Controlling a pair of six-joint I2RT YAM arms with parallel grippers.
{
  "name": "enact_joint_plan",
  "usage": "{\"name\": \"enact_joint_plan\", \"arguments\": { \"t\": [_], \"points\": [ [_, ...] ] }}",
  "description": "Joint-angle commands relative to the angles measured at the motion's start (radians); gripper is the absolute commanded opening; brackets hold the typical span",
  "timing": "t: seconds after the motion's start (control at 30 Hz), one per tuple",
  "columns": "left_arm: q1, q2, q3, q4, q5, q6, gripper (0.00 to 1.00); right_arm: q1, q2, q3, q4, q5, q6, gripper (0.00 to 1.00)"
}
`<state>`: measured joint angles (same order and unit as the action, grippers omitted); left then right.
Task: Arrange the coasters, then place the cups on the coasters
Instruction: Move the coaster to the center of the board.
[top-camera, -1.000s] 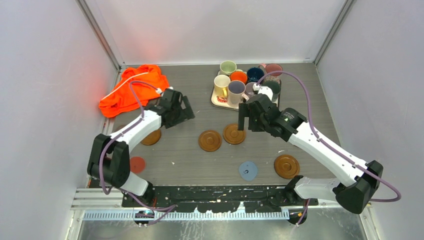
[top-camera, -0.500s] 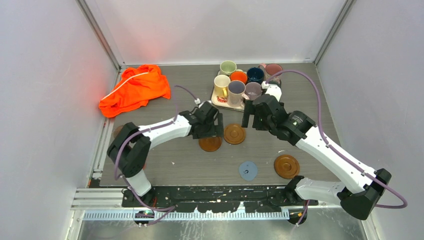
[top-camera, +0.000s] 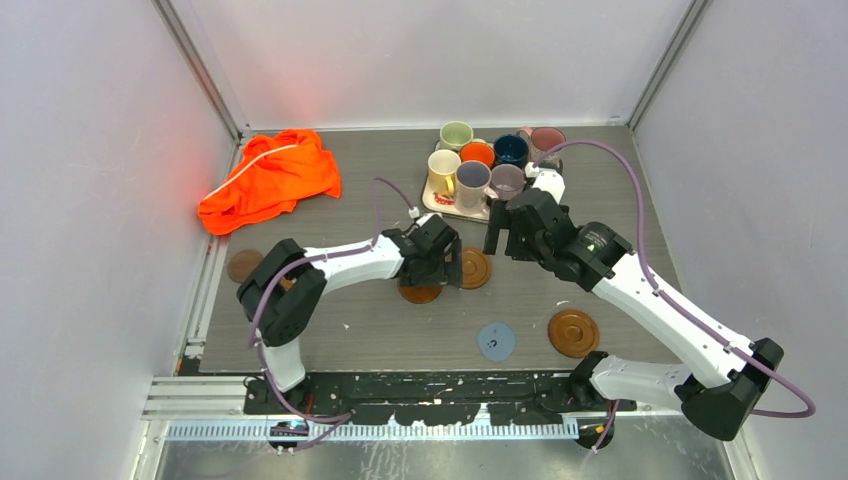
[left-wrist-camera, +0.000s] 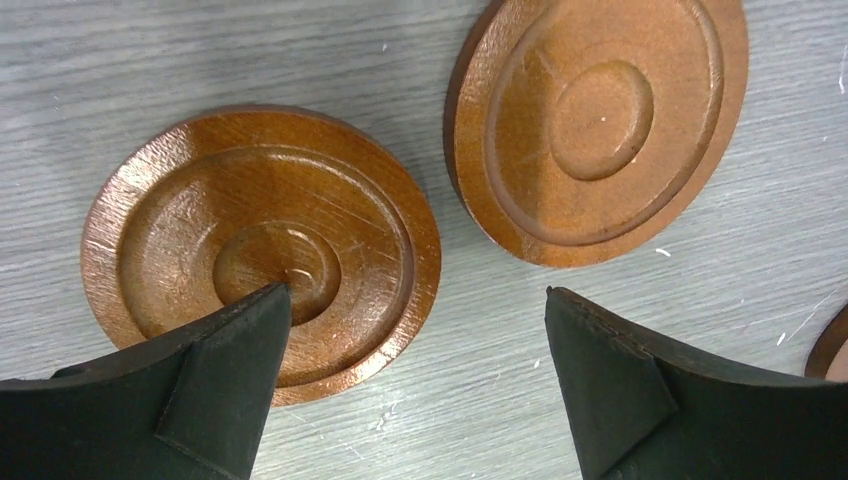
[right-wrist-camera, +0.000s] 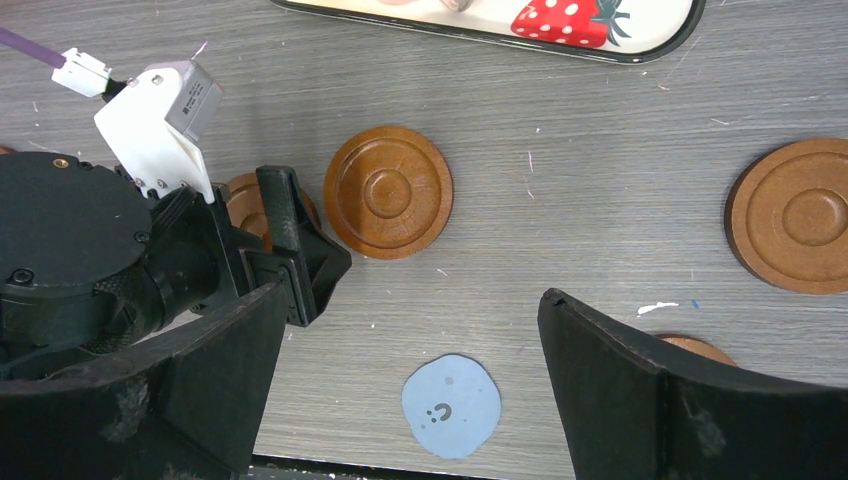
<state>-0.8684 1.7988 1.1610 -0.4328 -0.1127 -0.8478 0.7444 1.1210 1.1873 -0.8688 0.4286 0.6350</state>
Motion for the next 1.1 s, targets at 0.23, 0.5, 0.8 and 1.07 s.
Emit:
{"name": "enact_joint_plan", "arguments": {
  "t": [0.23, 0.5, 0.8, 1.07],
  "points": [
    [0.028, -0.02, -0.03, 0.013, -0.111, -0.03, 1.0, 0.005, -0.032, 0.018, 0.001, 0.013, 0.012, 1.0],
    [0.102, -0.091, -0.115, 0.016, -0.121, -0.026, 1.0, 0.006, -0.013, 0.007, 0.032, -0.011, 0.017, 1.0],
    [0.221, -0.157, -0.185, 0.02, -0.109, 0.01, 1.0, 0.004, 0.013, 0.008, 0.045, -0.029, 0.008, 1.0],
    [0.33, -0.187, -0.215, 0.018, -0.095, 0.048, 1.0, 0.005, 0.026, 0.009, 0.049, -0.035, 0.001, 1.0]
  ]
}}
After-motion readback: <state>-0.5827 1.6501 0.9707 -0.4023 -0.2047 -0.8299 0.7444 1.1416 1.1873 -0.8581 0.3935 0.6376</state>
